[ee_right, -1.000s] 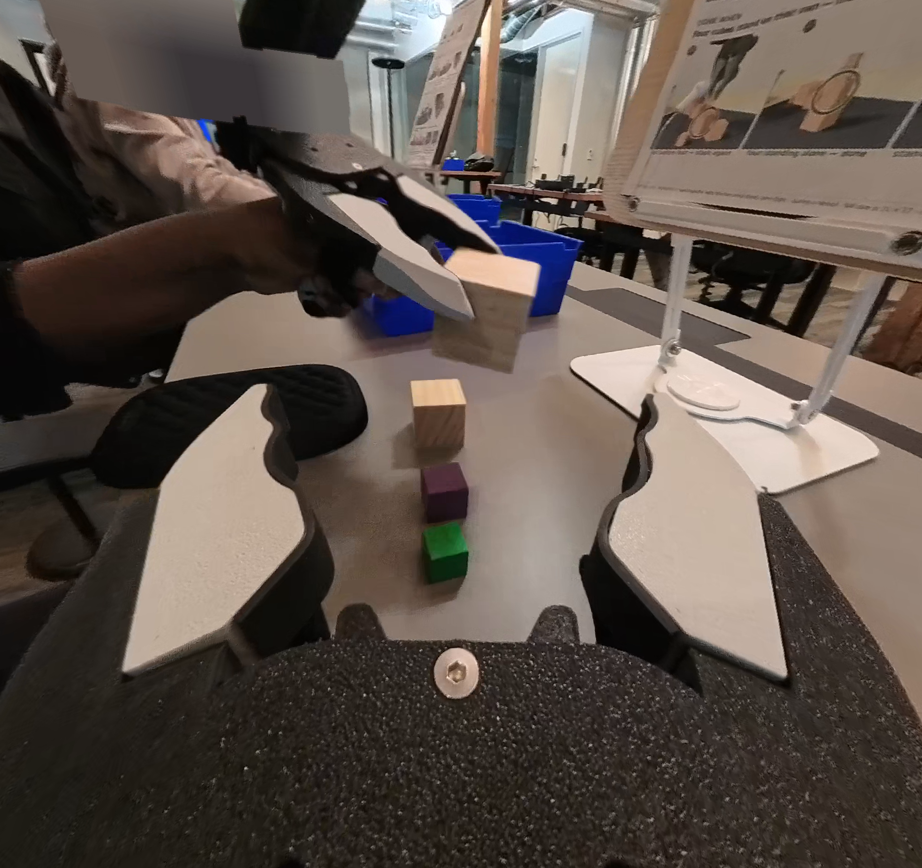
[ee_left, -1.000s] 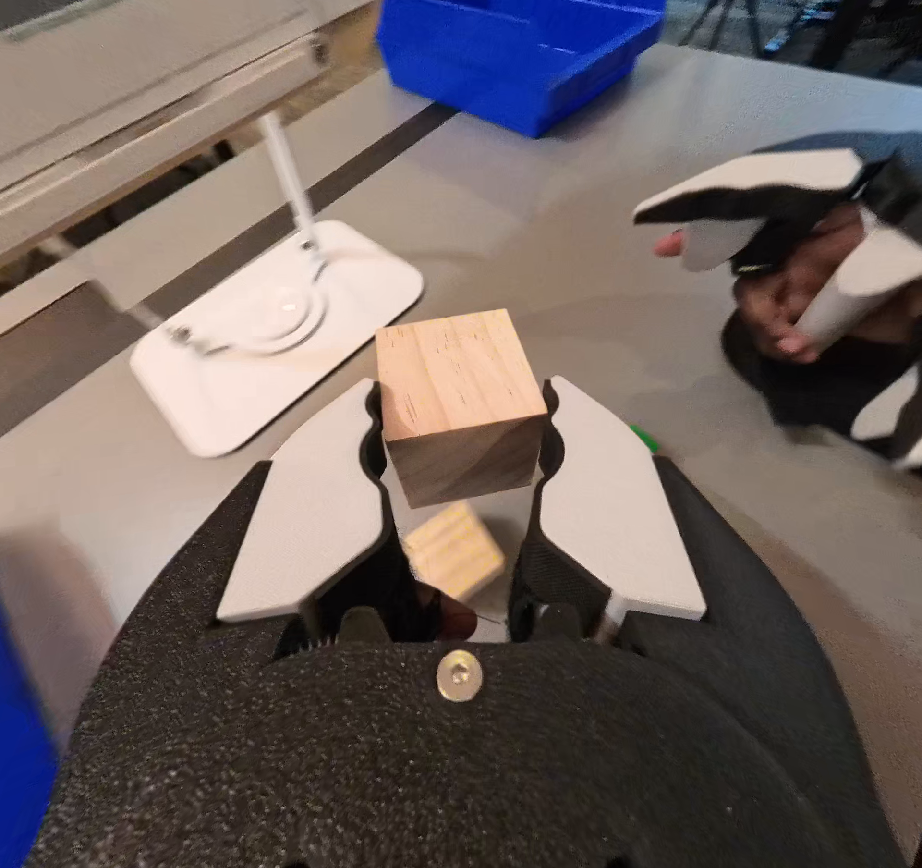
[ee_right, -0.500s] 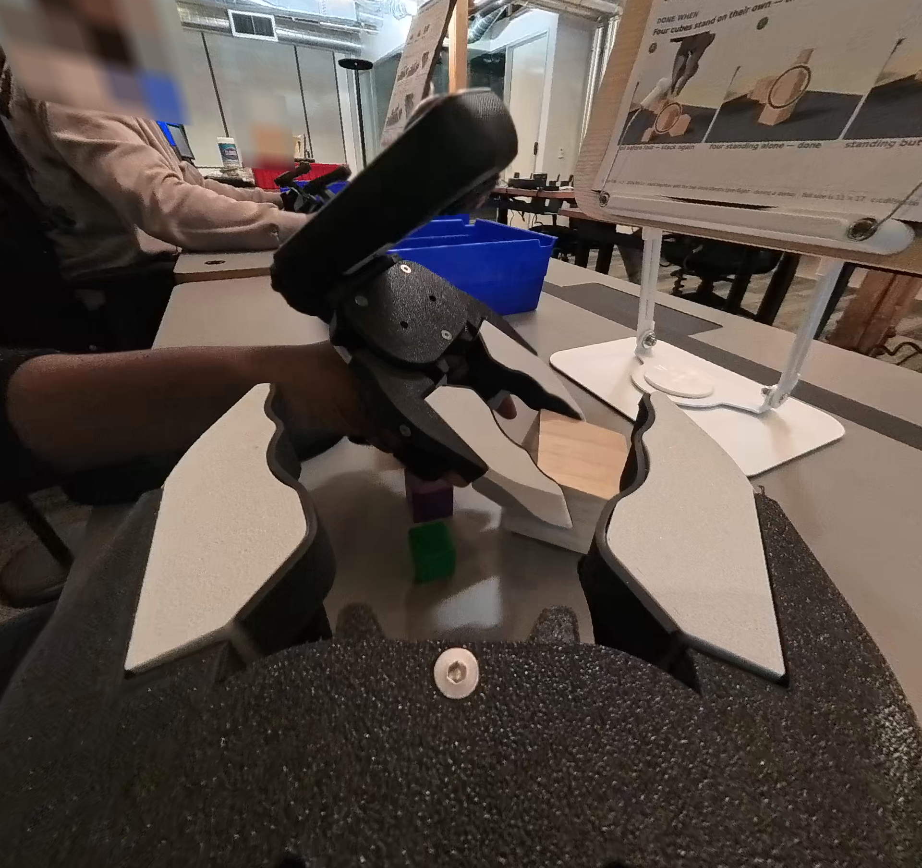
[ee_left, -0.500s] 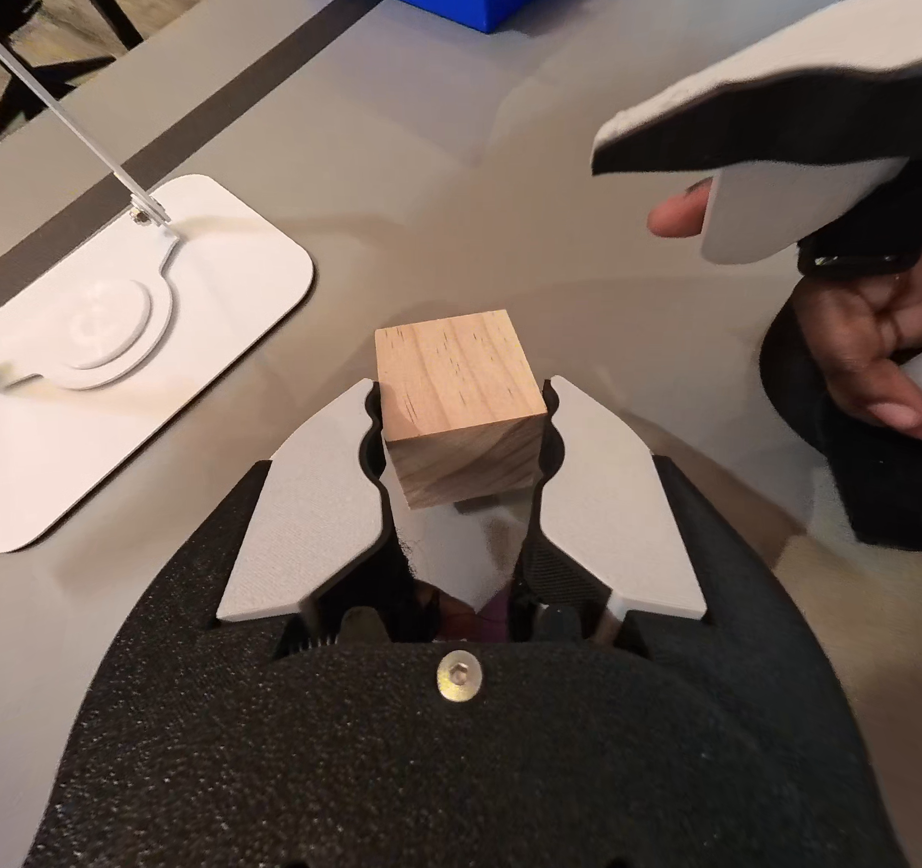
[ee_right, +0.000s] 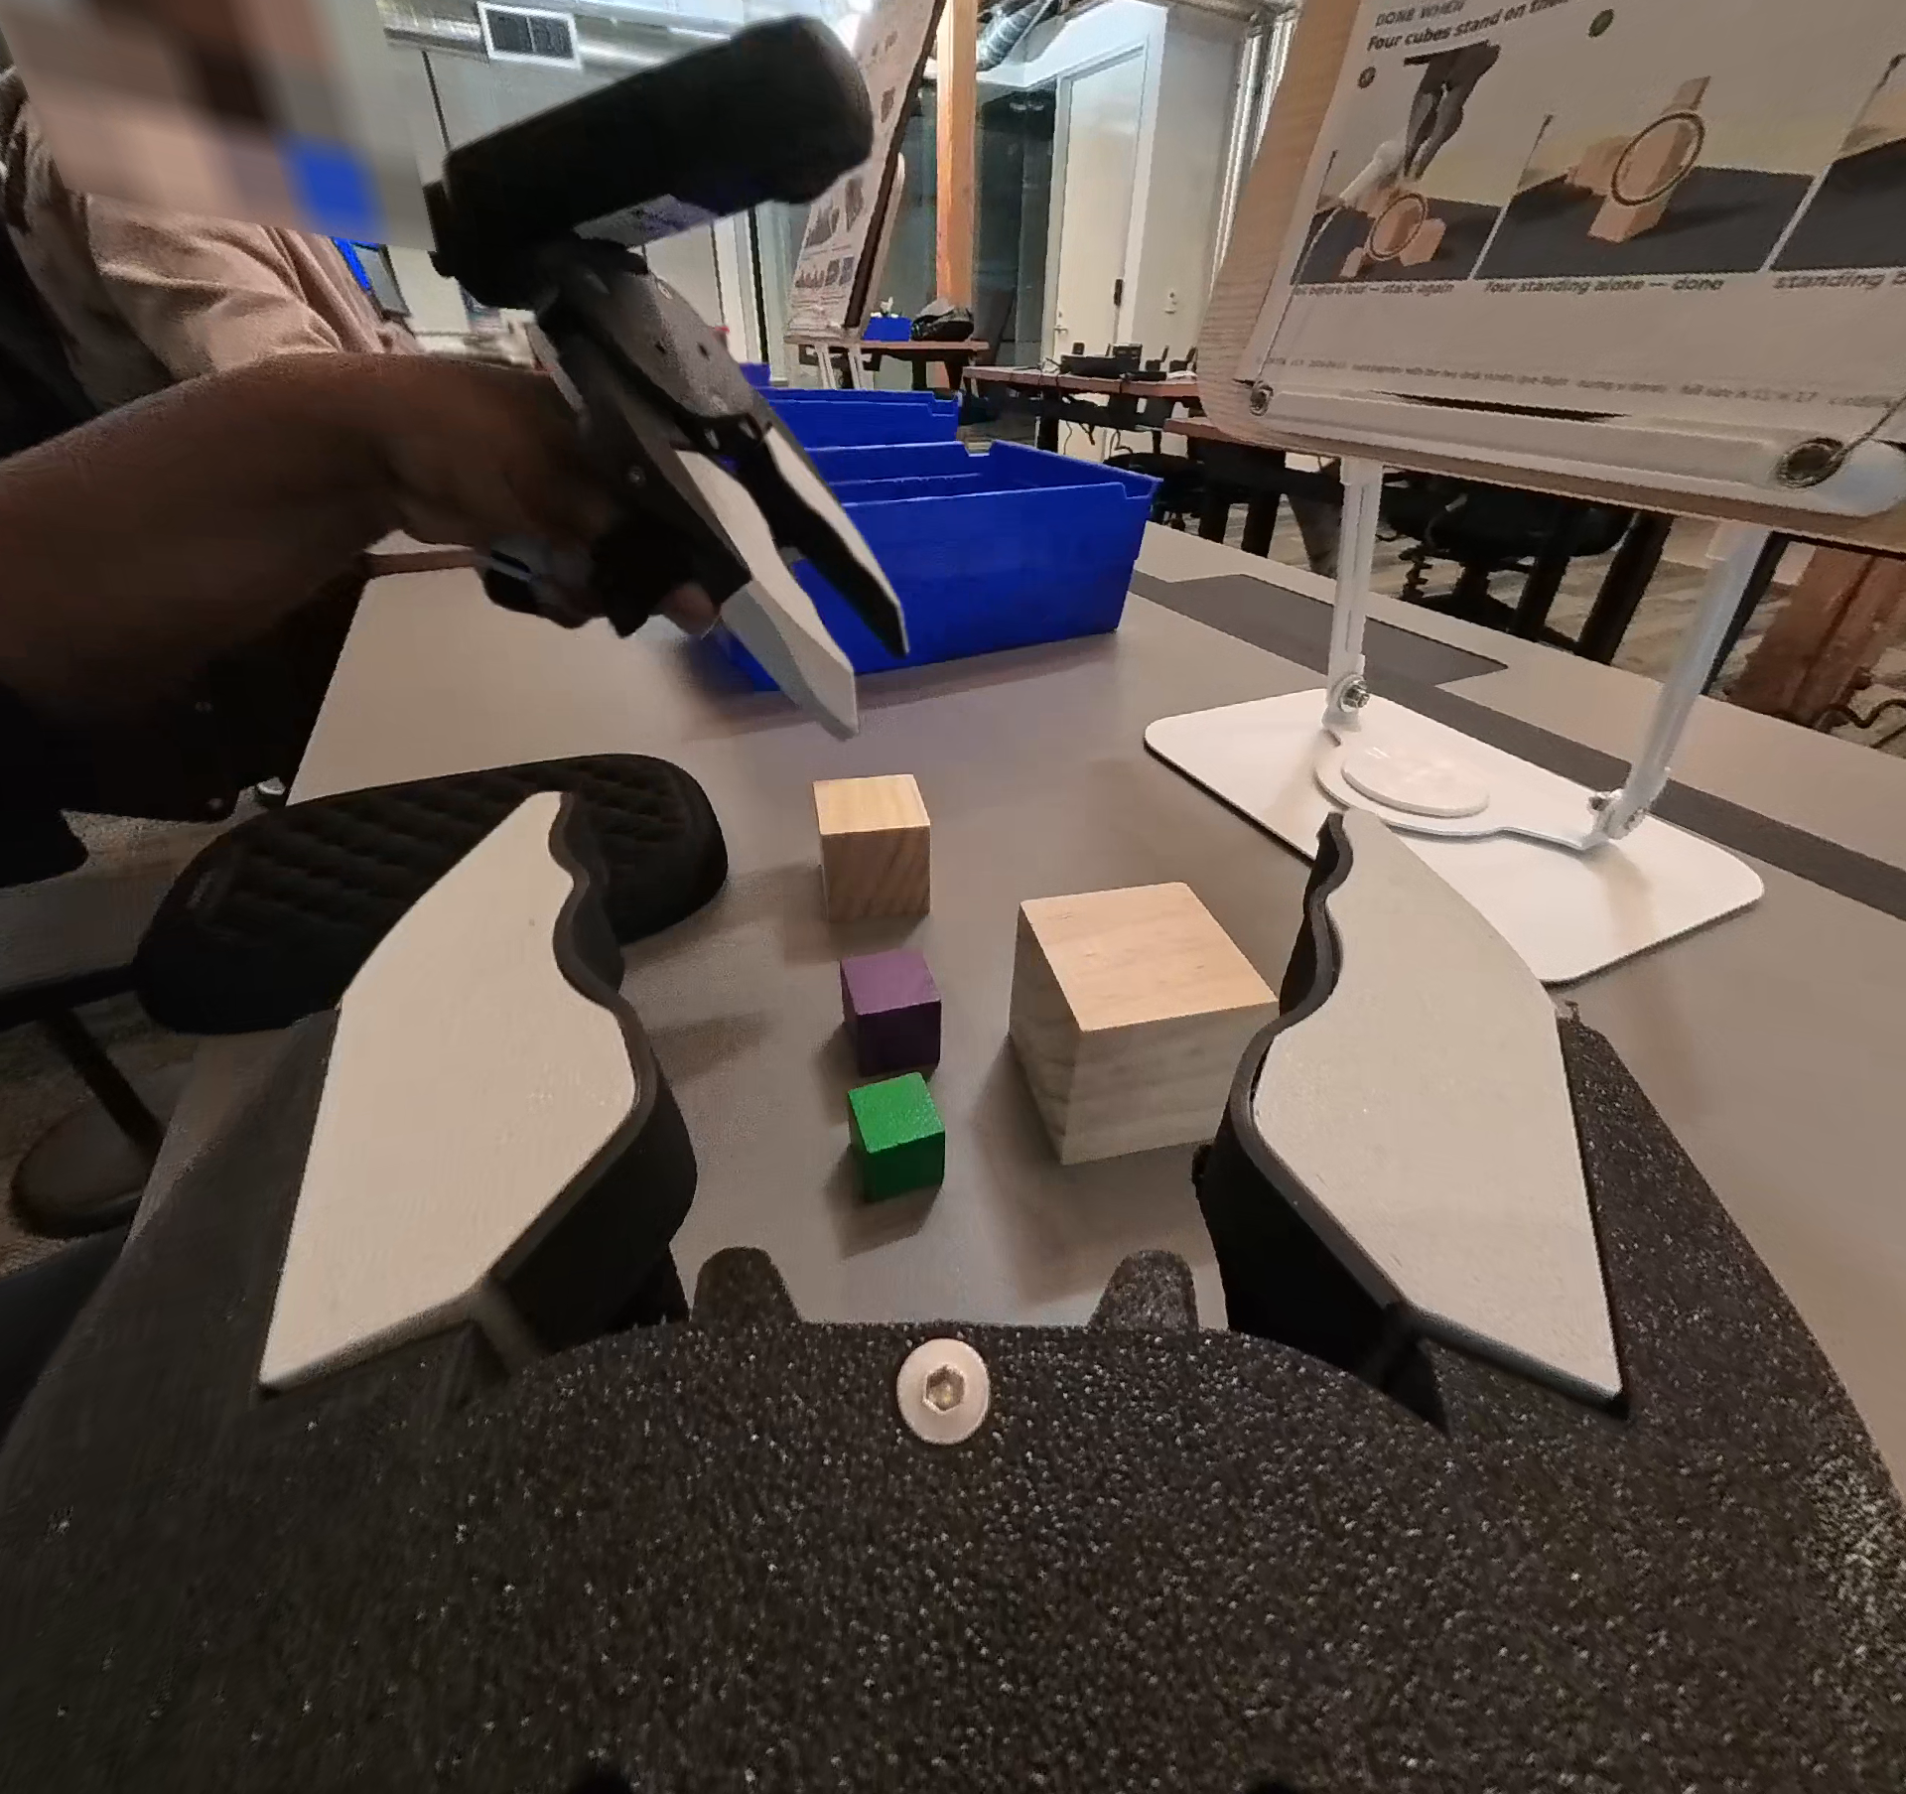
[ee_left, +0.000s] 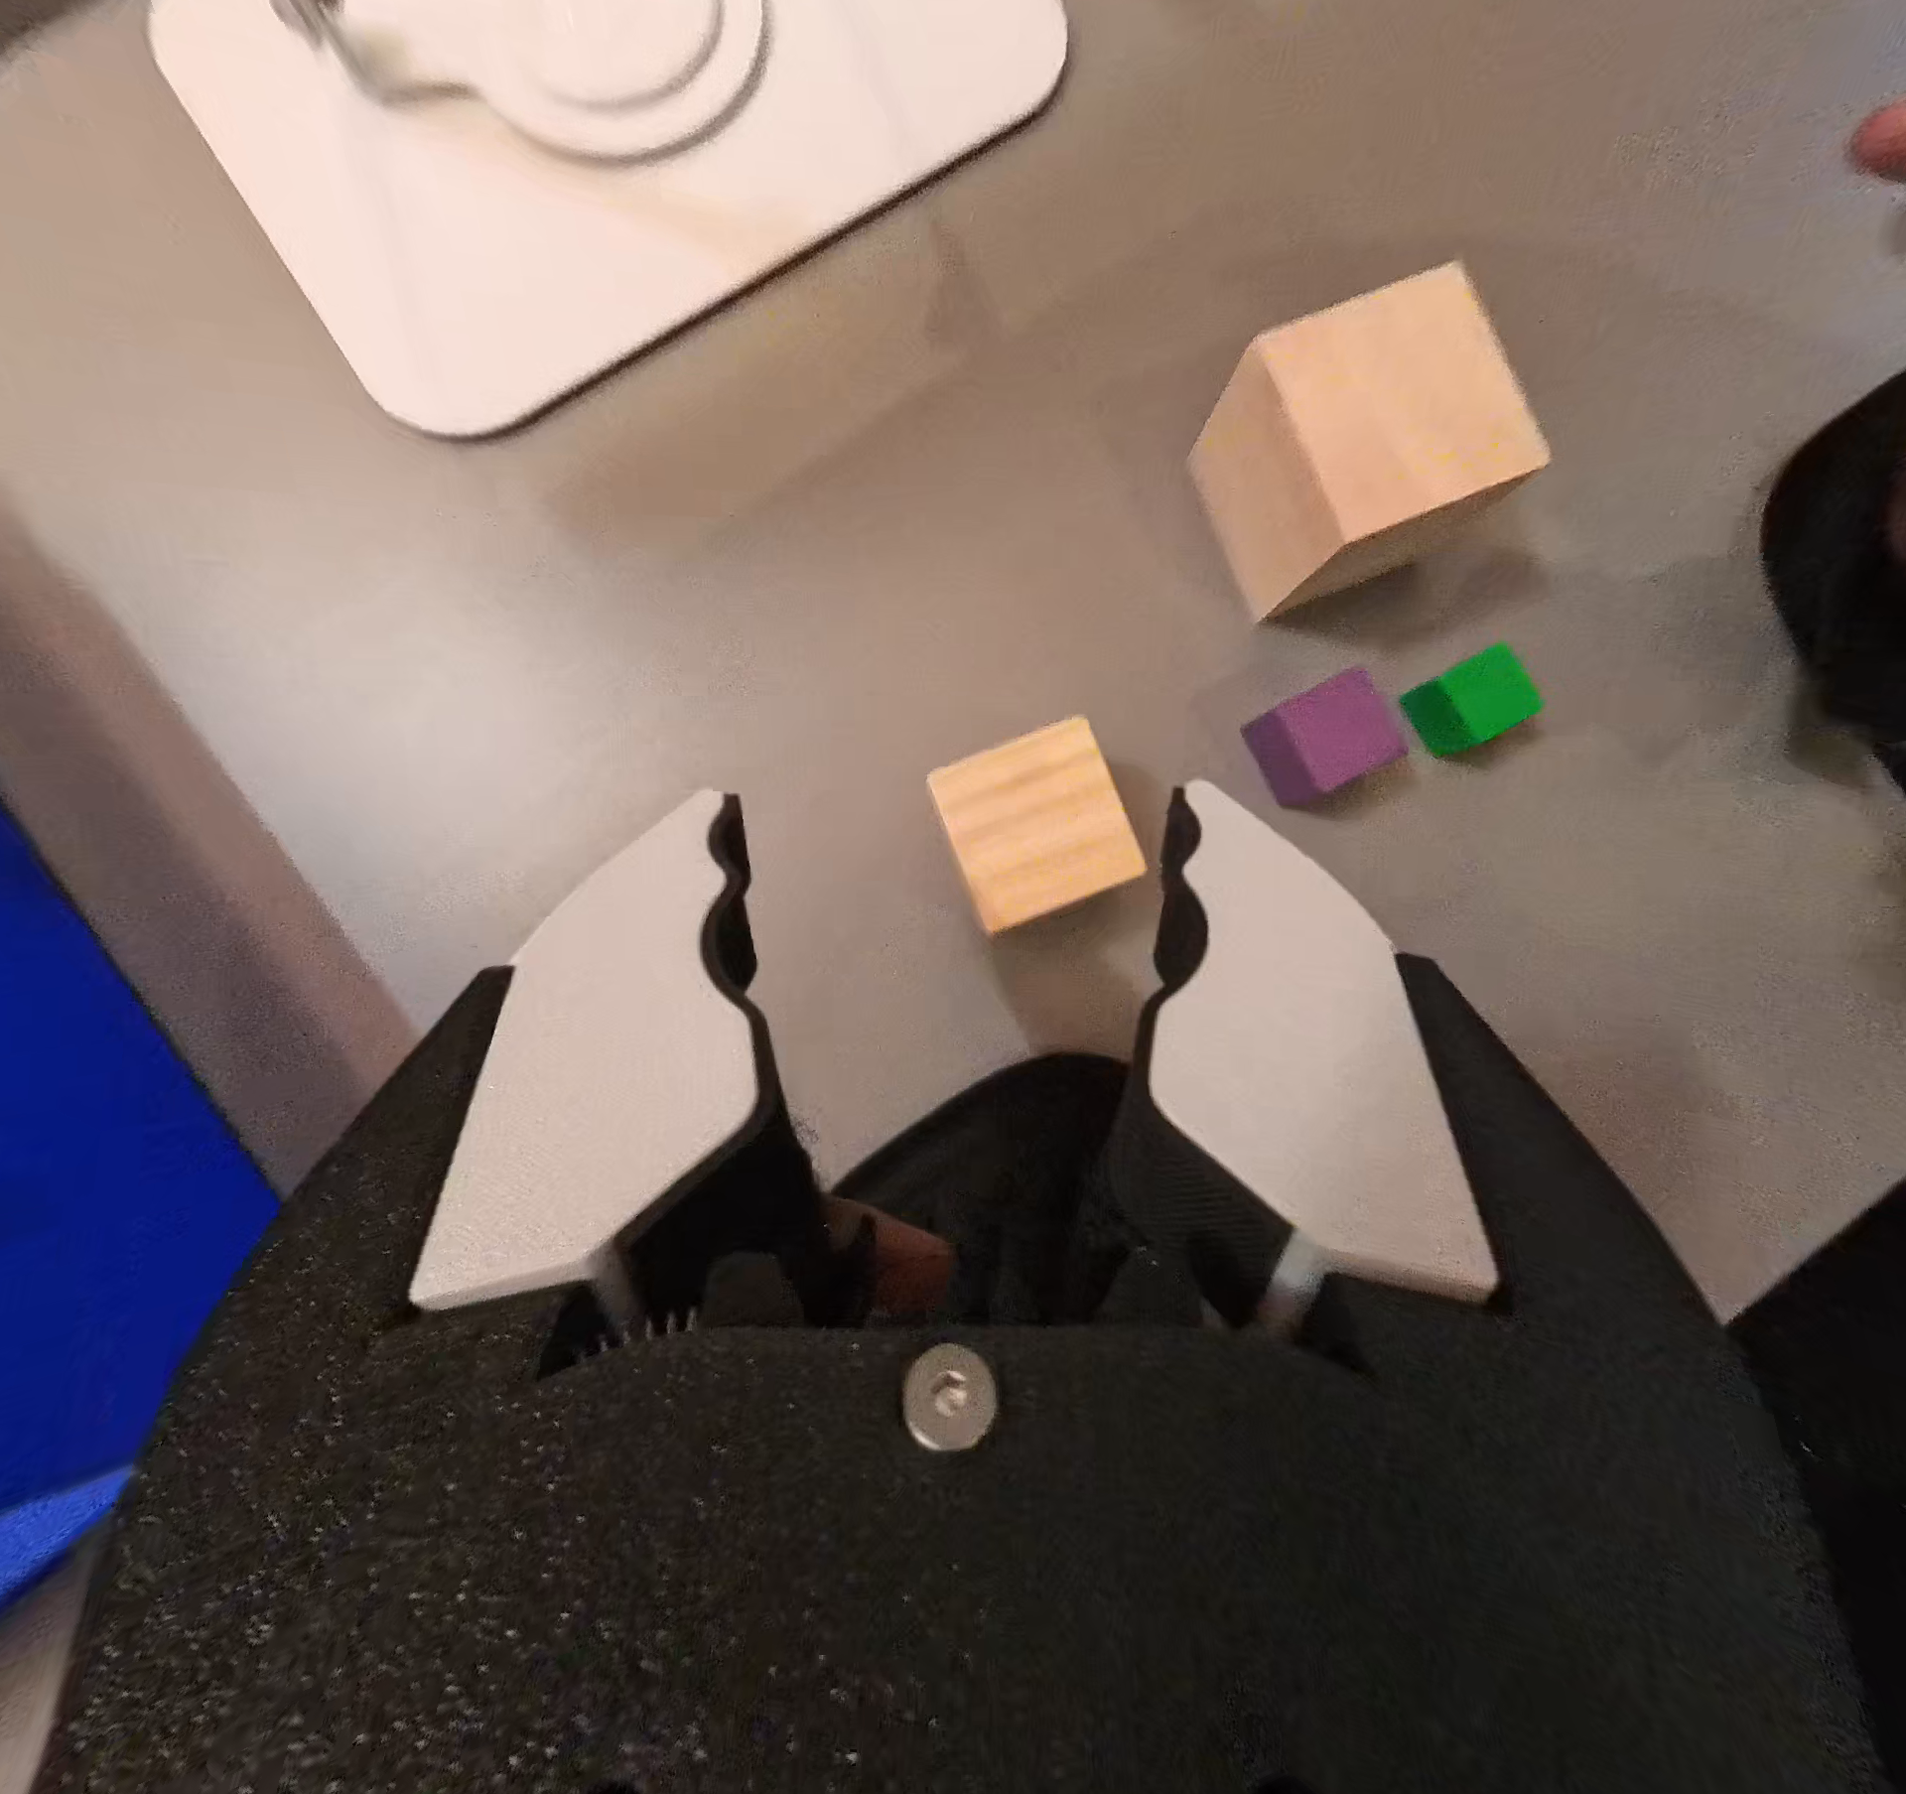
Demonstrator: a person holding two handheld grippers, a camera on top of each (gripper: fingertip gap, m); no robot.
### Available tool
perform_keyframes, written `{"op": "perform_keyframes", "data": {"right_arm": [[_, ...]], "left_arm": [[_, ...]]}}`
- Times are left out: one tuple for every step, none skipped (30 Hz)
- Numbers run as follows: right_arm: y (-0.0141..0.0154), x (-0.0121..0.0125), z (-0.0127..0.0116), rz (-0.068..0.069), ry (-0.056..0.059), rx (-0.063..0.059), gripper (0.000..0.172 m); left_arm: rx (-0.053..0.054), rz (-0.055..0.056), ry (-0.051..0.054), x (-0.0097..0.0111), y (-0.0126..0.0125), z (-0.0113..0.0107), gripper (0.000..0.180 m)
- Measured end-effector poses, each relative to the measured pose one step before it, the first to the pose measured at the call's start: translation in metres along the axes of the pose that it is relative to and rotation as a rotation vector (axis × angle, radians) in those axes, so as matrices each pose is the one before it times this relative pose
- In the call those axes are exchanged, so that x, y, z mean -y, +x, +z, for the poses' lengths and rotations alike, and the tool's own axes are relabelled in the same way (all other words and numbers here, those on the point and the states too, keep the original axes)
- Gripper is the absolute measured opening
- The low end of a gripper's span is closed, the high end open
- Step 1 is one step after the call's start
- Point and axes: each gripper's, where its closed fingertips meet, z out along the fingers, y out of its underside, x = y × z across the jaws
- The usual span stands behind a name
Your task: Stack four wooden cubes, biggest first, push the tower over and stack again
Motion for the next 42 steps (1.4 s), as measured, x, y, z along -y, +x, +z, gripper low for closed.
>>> {"op": "perform_keyframes", "data": {"right_arm": [[-0.00002,-0.00025,0.00018,-0.0001,-0.0019,0.0001,0.126],[0.00012,-0.00006,0.00001,0.0006,-0.0004,-0.0005,0.126],[0.00026,0.00019,-0.00018,0.0009,0.0014,-0.0016,0.126],[0.0004,0.0002,-0.00021,0.0007,0.0023,-0.0023,0.126],[0.00038,0.00031,-0.00021,0.0009,0.0023,-0.0023,0.126],[0.00017,0.00026,-0.00018,0.0004,0.0019,-0.0014,0.126],[0.00002,0.0,-0.00008,-0.0001,0.0007,-0.0005,0.126],[0.00001,-0.00001,-0.00001,-0.0001,-0.0001,0.0,0.125],[-0.00008,-0.00011,0.00013,-0.0006,-0.0008,0.0004,0.125],[-0.00024,-0.00026,0.0001,-0.0011,-0.002,0.0009,0.125],[-0.00033,-0.00024,0.00017,-0.0021,-0.0019,0.0011,0.125],[-0.00048,-0.00008,0.00014,-0.0037,-0.0006,0.001,0.125],[-0.00054,-0.00002,0.00008,-0.0047,-0.0011,0.0014,0.125],[-0.00069,-0.00033,0.00028,-0.0045,-0.0026,0.0023,0.125],[-0.00043,-0.00052,0.00048,-0.0035,-0.004,0.0013,0.125],[-0.00031,-0.00054,0.0005,-0.0031,-0.005,-0.0001,0.125],[-0.00039,-0.00074,0.00044,-0.0032,-0.005,0.0015,0.125],[-0.00019,-0.00035,0.00032,-0.002,-0.0028,0.0002,0.125],[0.00015,0.00002,0.00001,0.0001,0.0001,-0.0012,0.125],[0.00027,0.00031,-0.00025,0.0021,0.0025,-0.0011,0.125],[0.00058,0.00038,-0.00032,0.0037,0.0031,-0.0023,0.125],[0.00073,0.00014,-0.00016,0.0047,0.0013,-0.0025,0.125],[0.0005,-0.00003,-0.0001,0.0042,0.0007,-0.0007,0.125],[0.00035,0.00014,-0.00014,0.0032,0.0012,-0.0005,0.125],[0.00039,0.0001,-0.00015,0.0029,0.0016,-0.0013,0.125],[0.00045,0.00034,-0.00026,0.0028,0.0026,-0.0012,0.125],[0.00046,0.00049,-0.00036,0.0039,0.0038,-0.0012,0.125],[0.00059,0.00032,-0.0002,0.0053,0.0032,-0.0011,0.125],[0.00062,0.00019,-0.00015,0.0057,0.0014,-0.0005,0.125],[0.00038,0.00009,-0.0001,0.0044,0.0007,0.0001,0.125],[0.00004,0.00011,-0.00005,0.0016,0.0008,0.0008,0.125],[-0.00013,0.0001,-0.00002,-0.0009,0.0008,0.0001,0.125],[-0.00017,0.00008,-0.00011,-0.0022,0.0006,-0.0003,0.125],[-0.00021,-0.00005,0.00005,-0.002,-0.0004,0.0,0.125],[-0.00023,-0.00003,0.00004,-0.0011,-0.001,0.0004,0.125],[0.00006,-0.0001,0.00004,-0.0004,-0.0007,-0.0005,0.125],[0.00016,-0.00012,0.00002,0.0005,-0.0002,-0.0008,0.125],[0.00007,0.00009,-0.00005,0.0008,0.0007,-0.0007,0.125],[0.00008,0.00013,-0.00012,0.0004,0.001,-0.0003,0.125],[0.00004,-0.00005,0.0001,0.0001,-0.0004,0.0001,0.125],[-0.00014,-0.00016,0.0001,-0.0002,-0.0012,0.0006,0.125],[-0.00011,-0.00009,0.00004,-0.0005,-0.0007,0.0009,0.125]], "left_arm": [[0.0035,-0.0041,-0.0202,-0.00431,0.00098,0.00229,0.078],[0.0125,-0.0044,-0.0067,-0.00144,0.00094,0.00273,0.079],[0.0098,-0.0035,-0.0038,-0.00051,0.00196,0.00282,0.079],[-0.004,-0.0027,-0.0067,-0.00063,0.00424,0.00313,0.078],[-0.012,-0.0049,-0.0053,-0.00047,0.00536,0.00382,0.078],[-0.0045,-0.0025,-0.013,-0.00183,0.00382,0.00451,0.077],[0.0079,0.0062,-0.023,-0.00333,0.00166,0.00493,0.076],[0.0032,0.0102,-0.0236,-0.00357,0.00176,0.00512,0.074],[-0.0056,0.0022,-0.0166,-0.00252,0.00196,0.00468,0.071],[-0.0069,-0.004,-0.0082,-0.00117,0.00101,0.00398,0.065],[0.0032,-0.0016,-0.0037,-0.00049,-0.00137,0.00294,0.053],[-0.0016,0.0062,0.0061,0.00128,-0.00139,0.00081,0.045],[-0.0278,-0.0075,-0.0055,0.001,0.00171,-0.00089,0.044],[-0.0275,-0.0065,0.0097,0.00495,0.00185,-0.00348,0.044],[-0.004,0.0037,0.0294,0.01,-0.00044,-0.00614,0.044],[0.0035,0.0096,0.0267,0.01202,-0.0006,-0.00767,0.044],[-0.0042,0.0199,0.0194,0.0129,0.00173,-0.00732,0.044],[-0.0184,0.0313,0.0143,0.01316,0.00513,-0.00581,0.044],[-0.0272,0.0377,0.0116,0.01309,0.00749,-0.00325,0.044],[-0.0325,0.0502,0.0088,0.01226,0.00889,-0.00033,0.044],[-0.0309,0.0469,-0.0044,0.00967,0.00881,0.00255,0.044],[-0.0275,0.0365,-0.0159,0.00705,0.00787,0.00475,0.044],[-0.0293,0.0321,-0.0243,0.00483,0.00757,0.00603,0.044],[-0.0174,0.0166,-0.0255,0.00364,0.00526,0.00656,0.044],[0.0058,0.0021,-0.0304,0.00208,0.0017,0.00615,0.044],[0.022,0.0021,-0.0305,0.00105,-0.00027,0.00488,0.044],[0.0288,-0.0019,-0.0222,0.00102,-0.00119,0.00391,0.044],[0.0305,-0.0058,-0.0155,0.00119,-0.00174,0.00323,0.044],[0.0224,-0.0015,-0.0137,0.00054,-0.0008,0.00266,0.044],[0.0056,0.0025,-0.0059,0.00101,0.00147,0.00218,0.044],[-0.0038,0.001,0.0025,0.00181,0.00264,0.00149,0.044],[-0.0046,0.0015,0.005,0.00188,0.00249,0.00077,0.044],[-0.0032,0.0027,0.006,0.00179,0.00229,0.00051,0.044],[-0.0034,0.0039,0.0047,0.00144,0.00218,0.00034,0.044],[-0.0021,0.0014,0.0,0.00057,0.00157,0.00058,0.044],[-0.0014,0.0014,-0.0051,-0.0005,0.00115,0.00081,0.044],[-0.0021,0.0032,-0.0061,-0.00086,0.00099,0.00118,0.044],[-0.0009,0.0,-0.0031,-0.00078,0.00029,0.00115,0.044],[-0.0009,-0.0027,-0.002,-0.00073,-0.00015,0.00087,0.044],[-0.0009,-0.0033,0.0016,-0.00028,-0.00033,0.00068,0.044],[-0.0025,-0.0046,0.0025,0.00002,-0.00004,0.00038,0.044],[-0.0033,-0.0011,0.0027,0.00008,0.00038,0.00039,0.044]]}}
